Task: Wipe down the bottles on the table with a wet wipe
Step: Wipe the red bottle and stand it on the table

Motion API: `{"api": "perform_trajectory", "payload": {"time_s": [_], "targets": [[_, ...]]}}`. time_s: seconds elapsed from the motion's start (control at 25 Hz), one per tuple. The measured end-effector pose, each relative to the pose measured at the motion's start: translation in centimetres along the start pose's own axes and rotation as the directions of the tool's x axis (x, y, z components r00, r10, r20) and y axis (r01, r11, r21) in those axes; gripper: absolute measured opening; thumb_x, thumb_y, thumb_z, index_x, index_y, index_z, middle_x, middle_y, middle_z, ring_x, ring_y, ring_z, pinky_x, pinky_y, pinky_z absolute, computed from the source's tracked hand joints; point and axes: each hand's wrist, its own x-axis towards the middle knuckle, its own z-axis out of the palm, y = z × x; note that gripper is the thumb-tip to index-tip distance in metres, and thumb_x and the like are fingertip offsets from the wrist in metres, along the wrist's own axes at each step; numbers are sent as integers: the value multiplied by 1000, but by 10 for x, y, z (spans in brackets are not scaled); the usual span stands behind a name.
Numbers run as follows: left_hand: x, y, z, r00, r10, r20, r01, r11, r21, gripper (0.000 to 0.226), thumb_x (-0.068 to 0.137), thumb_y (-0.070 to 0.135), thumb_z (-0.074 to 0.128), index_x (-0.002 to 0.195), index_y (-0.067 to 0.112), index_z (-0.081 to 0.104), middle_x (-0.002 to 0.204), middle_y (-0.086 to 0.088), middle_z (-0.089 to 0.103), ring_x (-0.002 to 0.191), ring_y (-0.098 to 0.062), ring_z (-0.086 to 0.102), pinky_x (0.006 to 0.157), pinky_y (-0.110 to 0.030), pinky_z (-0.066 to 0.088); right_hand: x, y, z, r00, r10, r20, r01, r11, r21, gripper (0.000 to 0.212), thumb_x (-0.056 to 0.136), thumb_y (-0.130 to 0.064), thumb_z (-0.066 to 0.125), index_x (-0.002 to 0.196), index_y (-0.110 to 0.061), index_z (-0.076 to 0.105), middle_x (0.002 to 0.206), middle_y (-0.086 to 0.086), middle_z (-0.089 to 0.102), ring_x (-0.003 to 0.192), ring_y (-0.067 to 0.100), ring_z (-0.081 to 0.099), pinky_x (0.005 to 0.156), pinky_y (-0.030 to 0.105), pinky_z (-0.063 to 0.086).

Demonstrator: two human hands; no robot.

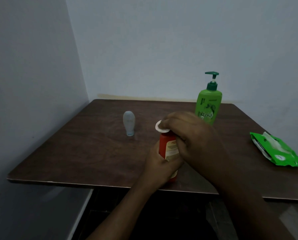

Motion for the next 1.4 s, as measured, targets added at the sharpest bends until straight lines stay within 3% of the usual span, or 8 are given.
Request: {"api": "perform_trajectory", "payload": {"time_s": [0.24, 0.48, 0.6, 0.68, 0.76, 0.84, 1.0, 1.4], "targets": [[4, 5, -2, 997, -68, 45, 64, 995, 82, 34, 84, 13, 83, 112, 24, 66, 101, 1, 78, 97, -16, 76, 86, -33, 62, -11, 30, -18, 992, 115, -45, -120, 983, -139, 38, 81, 0, 48, 110, -7, 72, 108, 11, 72, 102, 23, 65, 91, 33, 51], [4, 7, -10, 990, -77, 118, 74, 997, 29, 43, 85, 6, 82, 123, 17, 65, 117, -6, 76, 113, -23, 73, 101, -49, 56, -3, 7, -8, 999, -54, 5, 54, 998, -31, 35, 84, -5, 46, 108, -8, 72, 110, 8, 71, 104, 21, 63, 92, 31, 48], [6, 9, -20, 961, -176, 211, 154, 981, 119, 45, 84, 23, 84, 124, 19, 64, 118, -6, 76, 113, -24, 72, 105, -53, 53, -17, 35, -12, 963, 239, -125, -225, 967, 118, 35, 90, 4, 53, 105, -23, 70, 107, -6, 71, 100, 9, 65, 87, 14, 47], [5, 11, -28, 920, -263, 290, 216, 959, 183, 46, 86, 22, 82, 128, 23, 62, 121, 1, 76, 117, -17, 71, 106, -45, 54, -39, 45, -4, 750, 646, -140, -486, 683, 545, 31, 92, 4, 58, 102, -22, 72, 101, -9, 75, 97, 7, 69, 80, 11, 50], [5, 14, -39, 886, -324, 332, 259, 939, 226, 49, 88, 12, 80, 130, 28, 59, 120, 13, 75, 117, -7, 69, 101, -29, 55, -62, 50, 10, 478, 875, 83, -404, 135, 905, 22, 90, 1, 57, 105, -9, 70, 105, 3, 77, 98, 13, 73, 76, 17, 56], [10, 16, -50, 874, -352, 335, 266, 924, 277, 55, 87, 10, 80, 132, 31, 56, 122, 17, 74, 117, -2, 68, 103, -27, 54, -86, 59, 23, 318, 917, 243, -341, -128, 931, 24, 92, 3, 52, 112, -2, 66, 109, 10, 75, 94, 14, 74, 71, 20, 59], [41, 9, -60, 947, -275, 165, 209, 920, 333, 54, 82, 10, 84, 125, 34, 62, 121, 13, 74, 113, -1, 69, 102, -30, 55, -107, 70, 29, 215, 933, 288, -356, -199, 913, 30, 97, 8, 44, 122, 2, 60, 103, 9, 74, 92, 16, 72, 81, 24, 58], [140, -35, -66, 979, -204, -17, 196, 906, 375, 64, 85, 7, 79, 141, 23, 53, 138, 5, 65, 128, -13, 61, 109, -40, 51, -114, 85, 28, 215, 911, 352, -349, -265, 899, 17, 89, -3, 59, 104, -10, 64, 90, 4, 78, 73, 9, 74, 69, 20, 58]]}}
